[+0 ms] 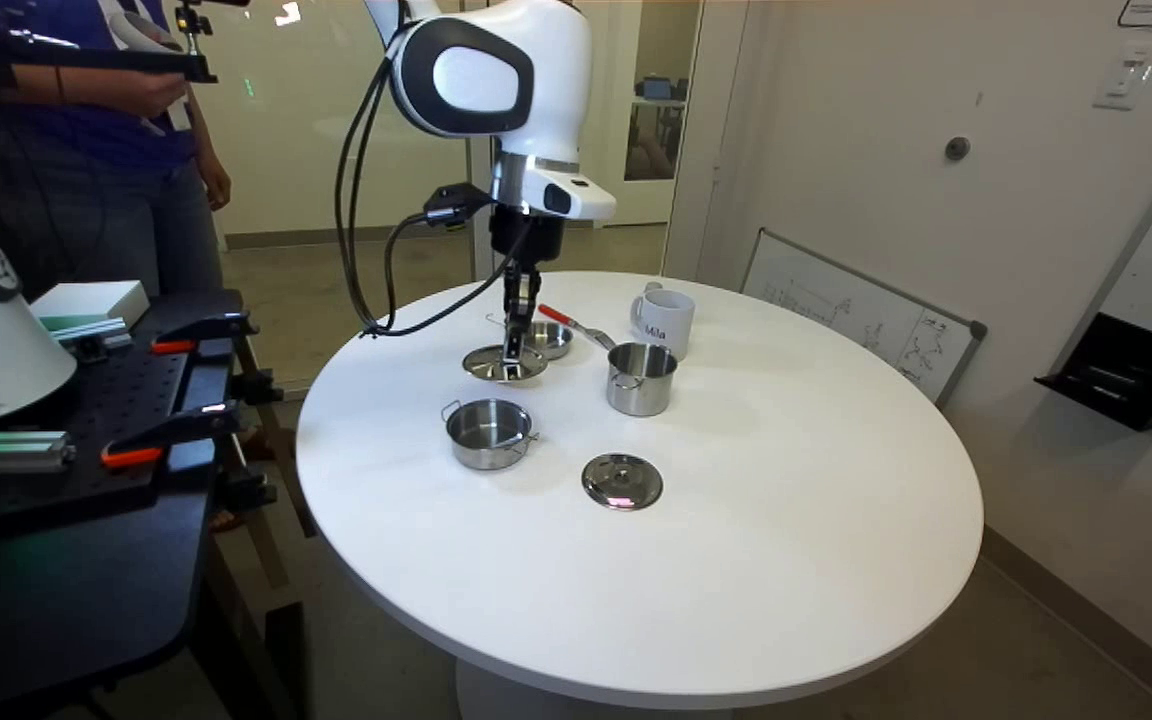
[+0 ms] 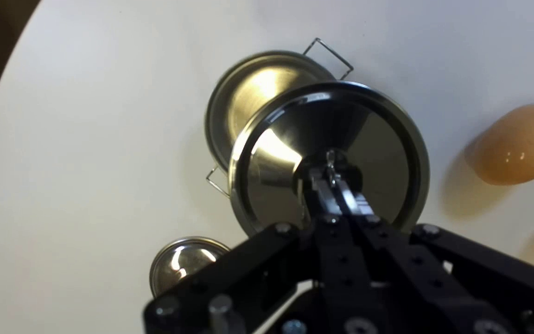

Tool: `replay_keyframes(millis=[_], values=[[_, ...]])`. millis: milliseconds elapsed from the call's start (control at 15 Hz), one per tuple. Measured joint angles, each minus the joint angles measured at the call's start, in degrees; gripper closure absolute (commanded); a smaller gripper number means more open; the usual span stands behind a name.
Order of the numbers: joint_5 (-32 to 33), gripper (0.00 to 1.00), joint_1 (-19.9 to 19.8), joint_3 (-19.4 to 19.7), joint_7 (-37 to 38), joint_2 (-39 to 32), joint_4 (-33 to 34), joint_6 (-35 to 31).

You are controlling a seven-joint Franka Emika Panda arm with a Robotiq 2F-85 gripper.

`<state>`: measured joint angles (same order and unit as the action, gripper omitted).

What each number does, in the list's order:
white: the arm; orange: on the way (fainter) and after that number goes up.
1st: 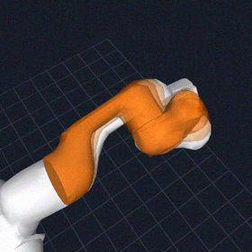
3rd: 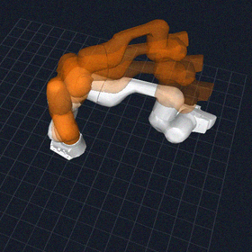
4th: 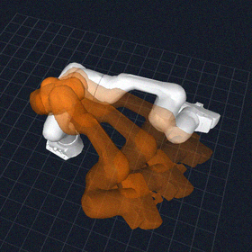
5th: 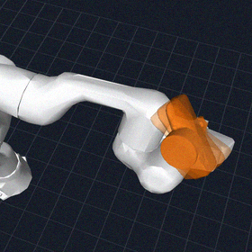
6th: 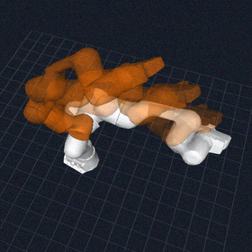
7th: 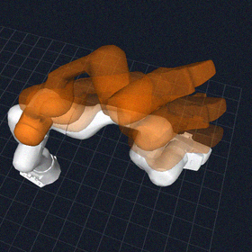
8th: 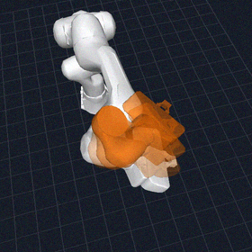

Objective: Remove the lid from the silver pot

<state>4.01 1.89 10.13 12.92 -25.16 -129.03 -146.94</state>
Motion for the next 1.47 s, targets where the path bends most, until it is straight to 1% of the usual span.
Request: replay_keyframes(millis=[200, 467, 800, 1267, 1467], values=[[0.28, 1.0, 0.23, -0.02, 0.14, -0.55, 0.83, -0.32], [1.44, 1.0, -0.75, 0.39, -0.3, -2.55, 1.98, -1.6], [1.48, 1.0, -1.44, 0.29, -1.42, -6.07, 5.54, -2.54], [3.95, 1.0, 0.19, 0.87, -0.79, -10.72, 12.16, -1.05], [4.05, 1.0, 1.08, 0.63, -0.79, -13.16, 14.61, -0.18]])
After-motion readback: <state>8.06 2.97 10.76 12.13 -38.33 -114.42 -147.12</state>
